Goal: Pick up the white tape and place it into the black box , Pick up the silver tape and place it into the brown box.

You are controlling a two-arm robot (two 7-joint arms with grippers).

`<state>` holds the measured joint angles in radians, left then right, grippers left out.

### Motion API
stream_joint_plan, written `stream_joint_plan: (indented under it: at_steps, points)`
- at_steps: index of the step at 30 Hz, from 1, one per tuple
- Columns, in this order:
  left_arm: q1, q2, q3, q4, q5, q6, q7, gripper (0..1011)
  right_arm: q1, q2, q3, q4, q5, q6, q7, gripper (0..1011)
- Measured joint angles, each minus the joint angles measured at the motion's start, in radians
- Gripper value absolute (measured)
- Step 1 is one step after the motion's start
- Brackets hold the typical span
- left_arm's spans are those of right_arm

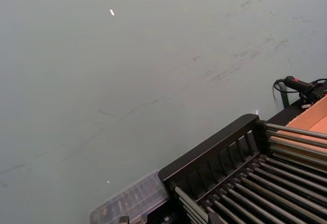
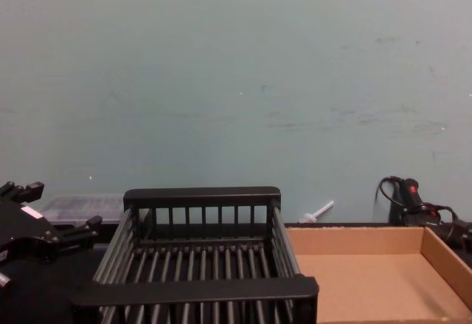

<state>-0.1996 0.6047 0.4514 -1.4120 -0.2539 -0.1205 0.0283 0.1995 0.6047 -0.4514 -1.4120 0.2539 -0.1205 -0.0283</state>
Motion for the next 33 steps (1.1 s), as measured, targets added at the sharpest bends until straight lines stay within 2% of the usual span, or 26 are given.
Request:
stream_joint_plan:
  at_steps: [33]
  points:
    - [0.000,0.000,0.000,0.000,0.000,0.000,0.000,1001,0.000,0.000,0.000,0.000,0.000,0.000,0.000,1002]
